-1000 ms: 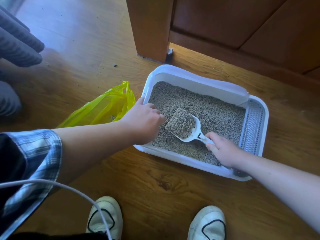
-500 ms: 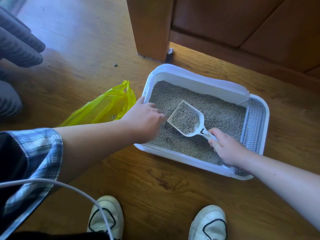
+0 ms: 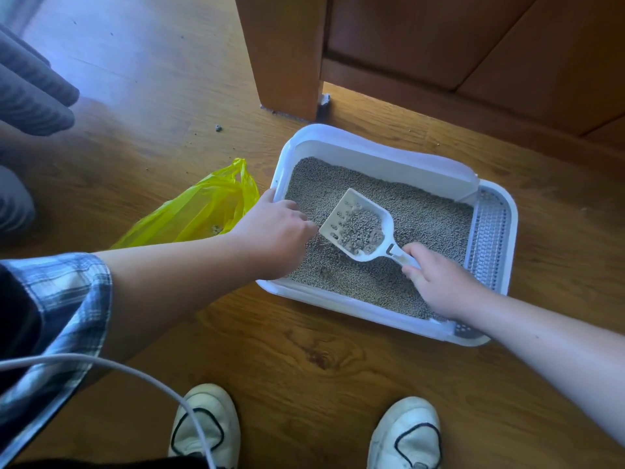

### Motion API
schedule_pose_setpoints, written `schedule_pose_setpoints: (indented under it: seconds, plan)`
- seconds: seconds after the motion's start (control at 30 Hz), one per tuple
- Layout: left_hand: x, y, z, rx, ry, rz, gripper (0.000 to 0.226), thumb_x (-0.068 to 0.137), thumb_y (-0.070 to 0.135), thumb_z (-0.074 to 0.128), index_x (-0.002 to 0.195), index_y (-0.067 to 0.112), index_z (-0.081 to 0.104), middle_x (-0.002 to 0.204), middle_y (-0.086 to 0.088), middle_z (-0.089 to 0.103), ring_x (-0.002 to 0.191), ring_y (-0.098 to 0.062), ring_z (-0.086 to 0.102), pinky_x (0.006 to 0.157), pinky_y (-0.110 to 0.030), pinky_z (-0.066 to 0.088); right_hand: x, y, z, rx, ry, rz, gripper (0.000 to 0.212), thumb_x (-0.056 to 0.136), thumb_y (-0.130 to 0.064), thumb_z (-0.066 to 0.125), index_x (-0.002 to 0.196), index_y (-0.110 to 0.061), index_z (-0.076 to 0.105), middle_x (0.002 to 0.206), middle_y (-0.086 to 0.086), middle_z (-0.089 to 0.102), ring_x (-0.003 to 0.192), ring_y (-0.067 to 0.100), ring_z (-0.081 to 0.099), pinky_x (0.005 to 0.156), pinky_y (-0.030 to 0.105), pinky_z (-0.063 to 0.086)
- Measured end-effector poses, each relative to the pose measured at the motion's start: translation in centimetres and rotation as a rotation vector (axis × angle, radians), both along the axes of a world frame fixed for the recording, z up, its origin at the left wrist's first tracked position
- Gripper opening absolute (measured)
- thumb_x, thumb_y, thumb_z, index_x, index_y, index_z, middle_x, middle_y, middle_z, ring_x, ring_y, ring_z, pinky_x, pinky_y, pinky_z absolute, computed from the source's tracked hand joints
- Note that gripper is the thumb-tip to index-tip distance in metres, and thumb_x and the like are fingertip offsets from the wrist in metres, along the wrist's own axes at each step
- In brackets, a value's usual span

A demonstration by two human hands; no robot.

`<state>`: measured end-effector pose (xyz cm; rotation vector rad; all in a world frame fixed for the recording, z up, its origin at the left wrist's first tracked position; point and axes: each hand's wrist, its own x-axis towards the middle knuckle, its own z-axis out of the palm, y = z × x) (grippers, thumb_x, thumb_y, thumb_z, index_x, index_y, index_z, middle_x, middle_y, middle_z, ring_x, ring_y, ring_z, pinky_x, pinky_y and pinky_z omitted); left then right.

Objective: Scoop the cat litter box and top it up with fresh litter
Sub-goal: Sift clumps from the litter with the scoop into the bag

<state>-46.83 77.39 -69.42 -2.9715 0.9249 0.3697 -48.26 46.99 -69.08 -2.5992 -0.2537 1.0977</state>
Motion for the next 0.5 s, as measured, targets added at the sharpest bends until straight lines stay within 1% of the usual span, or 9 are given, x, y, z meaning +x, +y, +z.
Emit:
schedule_pose_setpoints:
  seconds: [0.07,0.2,0.3,0.43,0.5]
  plan:
    - [0.0,-0.1,0.0,0.005,0.0,0.002,0.012,0.079,0.024,0.051,0.069,0.026,0.045,0.062,0.009,0.048,0.076,-0.022,0.054,0.084,-0.039,0.04,0.0,-0.1,0.0,-0.017,-0.004,0.008,0.024,0.105,-0.033,0.041,0.129,-0.027,0.043,0.086,-0.011,0.052,0.072,0.009,0.051,0.061,0.034,0.038]
    - [0.0,-0.1,0.2,0.02,0.028,0.003,0.011,0.082,0.025,0.049,0.072,0.027,0.045,0.067,0.009,0.052,0.08,-0.021,0.054,0.088,-0.04,0.038,-0.1,-0.1,0.2,-0.028,-0.014,-0.001,0.026,0.106,-0.031,0.041,0.131,-0.025,0.044,0.084,-0.017,0.046,0.069,0.003,0.046,0.056,0.029,0.031]
    - [0.0,-0.1,0.4,0.036,0.032,0.005,0.01,0.083,0.025,0.049,0.074,0.027,0.047,0.069,0.009,0.056,0.081,-0.021,0.054,0.088,-0.04,0.037,-0.2,0.0,0.5,-0.037,-0.016,-0.003,0.026,0.106,-0.031,0.04,0.131,-0.025,0.044,0.086,-0.016,0.047,0.071,0.003,0.048,0.056,0.028,0.031]
    - [0.0,-0.1,0.4,0.052,0.042,0.007,0.01,0.083,0.026,0.049,0.074,0.027,0.045,0.068,0.009,0.052,0.082,-0.021,0.053,0.088,-0.041,0.037,-0.2,-0.1,0.9,-0.044,-0.009,-0.008,0.023,0.106,-0.032,0.04,0.127,-0.026,0.044,0.088,-0.01,0.053,0.071,0.011,0.054,0.057,0.032,0.036]
    - [0.0,-0.2,0.4,0.054,0.047,0.005,0.01,0.083,0.026,0.048,0.074,0.027,0.045,0.069,0.009,0.053,0.082,-0.021,0.054,0.088,-0.041,0.037,-0.2,-0.1,1.1,-0.052,-0.005,0.005,0.024,0.106,-0.032,0.041,0.128,-0.025,0.045,0.089,-0.008,0.055,0.072,0.012,0.055,0.059,0.033,0.04]
